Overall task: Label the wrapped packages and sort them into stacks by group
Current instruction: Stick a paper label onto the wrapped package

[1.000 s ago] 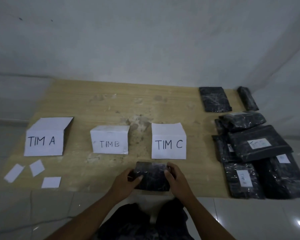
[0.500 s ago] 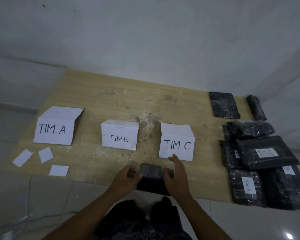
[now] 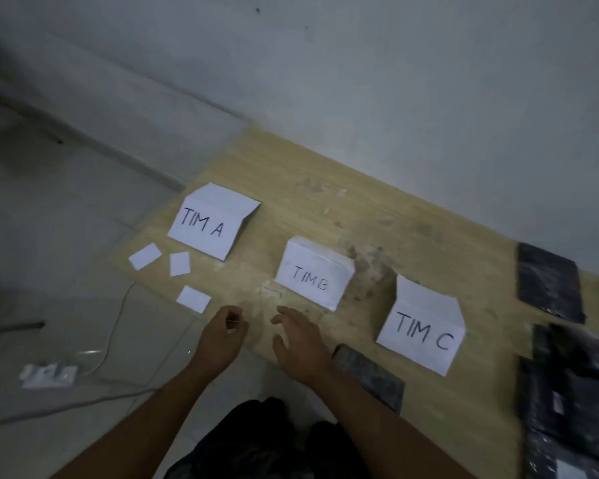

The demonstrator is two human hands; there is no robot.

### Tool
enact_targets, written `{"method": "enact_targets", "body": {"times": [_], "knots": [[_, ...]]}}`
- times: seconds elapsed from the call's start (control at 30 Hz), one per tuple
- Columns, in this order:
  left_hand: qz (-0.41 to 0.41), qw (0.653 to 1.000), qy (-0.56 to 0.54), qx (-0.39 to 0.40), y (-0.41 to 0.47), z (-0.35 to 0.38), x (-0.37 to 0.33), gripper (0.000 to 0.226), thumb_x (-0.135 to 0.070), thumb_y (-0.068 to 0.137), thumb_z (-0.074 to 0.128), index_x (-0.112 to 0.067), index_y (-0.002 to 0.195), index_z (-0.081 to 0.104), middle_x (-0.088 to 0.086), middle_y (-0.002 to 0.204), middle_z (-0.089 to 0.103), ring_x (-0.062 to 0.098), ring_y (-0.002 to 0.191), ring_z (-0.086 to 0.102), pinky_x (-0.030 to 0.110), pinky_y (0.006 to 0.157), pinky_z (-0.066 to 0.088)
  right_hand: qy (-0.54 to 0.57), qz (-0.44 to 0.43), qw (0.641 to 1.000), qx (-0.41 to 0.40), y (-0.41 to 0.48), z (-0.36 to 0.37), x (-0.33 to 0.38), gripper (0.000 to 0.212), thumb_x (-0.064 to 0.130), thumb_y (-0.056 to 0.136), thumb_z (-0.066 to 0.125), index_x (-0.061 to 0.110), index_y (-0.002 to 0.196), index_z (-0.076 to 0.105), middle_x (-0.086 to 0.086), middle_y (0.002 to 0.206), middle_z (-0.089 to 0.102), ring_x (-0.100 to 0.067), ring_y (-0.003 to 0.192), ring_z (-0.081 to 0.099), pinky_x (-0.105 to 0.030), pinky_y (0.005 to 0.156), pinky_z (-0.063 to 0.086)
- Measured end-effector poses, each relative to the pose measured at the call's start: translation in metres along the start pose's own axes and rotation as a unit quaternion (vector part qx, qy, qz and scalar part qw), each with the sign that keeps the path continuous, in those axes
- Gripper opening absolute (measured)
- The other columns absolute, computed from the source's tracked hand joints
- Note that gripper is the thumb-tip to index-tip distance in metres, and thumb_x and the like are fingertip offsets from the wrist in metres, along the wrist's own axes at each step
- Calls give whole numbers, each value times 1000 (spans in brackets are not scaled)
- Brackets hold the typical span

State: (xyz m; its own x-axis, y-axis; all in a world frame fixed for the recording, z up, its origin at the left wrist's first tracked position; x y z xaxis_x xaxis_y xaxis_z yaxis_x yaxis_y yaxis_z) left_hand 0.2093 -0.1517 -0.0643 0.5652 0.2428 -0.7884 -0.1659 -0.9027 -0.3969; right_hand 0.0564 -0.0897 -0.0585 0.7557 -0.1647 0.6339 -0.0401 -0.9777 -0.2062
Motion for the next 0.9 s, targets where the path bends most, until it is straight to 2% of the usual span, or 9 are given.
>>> {"method": "enact_targets", "body": {"times": [0.23,0.37,0.47,0.57,0.63,0.67,0.73,0.83,0.9], "knots": [[-13,994,-11,-109,-8,-70,23,9,-17,92,60,-14,101,58,-1,95,60,16,92,57,25,81,40,-93,-127,977,147,51,67,80,56,9,91,49,10,145,33,-10,158,20,-25,146,15,-43,112,20],[-15,989,-13,-146,-13,-90,30,5,-19,93,59,-17,97,59,-5,92,61,14,90,60,21,78,41,-187,-193,949,163,76,104,105,67,7,88,53,5,149,23,-12,161,4,-27,148,3,-48,114,19],[-32,982,-7,-186,-12,-104,42,16,-20,92,60,-11,105,61,2,103,64,15,94,61,25,80,43,-267,-216,925,164,89,121,107,69,12,87,57,1,146,24,-18,158,12,-34,146,7,-50,113,19],[-46,978,-13,-203,-12,-111,48,19,-20,92,60,-9,108,61,6,108,63,16,95,61,25,80,42,-293,-211,923,134,90,120,102,55,13,81,64,3,132,43,-21,141,41,-40,129,37,-49,98,35],[-48,978,-20,-201,-11,-112,48,19,-20,93,59,-9,108,61,5,107,63,16,95,60,25,79,41,-322,-214,917,96,88,116,97,35,17,72,70,11,105,60,-13,104,61,-32,93,56,-41,77,46],[-47,979,-20,-198,-11,-112,46,19,-20,93,59,-9,108,60,4,107,63,16,95,60,24,79,41,-333,-215,914,84,86,115,94,29,17,67,72,15,94,62,-8,89,62,-28,80,57,-38,70,48],[-46,981,-18,-188,-11,-111,43,18,-19,93,58,-9,108,60,3,106,62,15,95,59,25,79,41,-334,-214,916,57,80,111,87,19,16,65,68,19,83,61,-4,77,59,-25,71,56,-36,67,48],[-48,982,-22,-182,-8,-106,40,16,-20,93,58,-9,105,60,4,105,63,17,95,60,26,80,42,-327,-217,919,33,69,103,78,13,14,65,58,20,77,62,-2,74,59,-23,68,56,-33,65,47],[-49,984,-13,-168,-5,-100,36,16,-19,93,57,-10,107,60,3,106,62,17,97,59,26,80,41,-309,-210,927,35,65,100,71,17,13,61,65,19,76,62,-2,75,59,-23,67,56,-31,64,46]]}}
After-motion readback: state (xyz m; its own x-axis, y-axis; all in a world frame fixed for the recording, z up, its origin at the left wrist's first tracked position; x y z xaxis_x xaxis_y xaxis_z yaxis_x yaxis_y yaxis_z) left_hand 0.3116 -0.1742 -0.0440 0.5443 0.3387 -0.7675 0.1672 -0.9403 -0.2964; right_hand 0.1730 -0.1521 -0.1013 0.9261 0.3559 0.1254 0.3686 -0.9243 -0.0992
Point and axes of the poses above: each hand's wrist, its own y-axis towards the middle knuckle, its own z-axis out of the palm, x = y × z, the point moved 7 cm from there along y, towards the middle knuckle
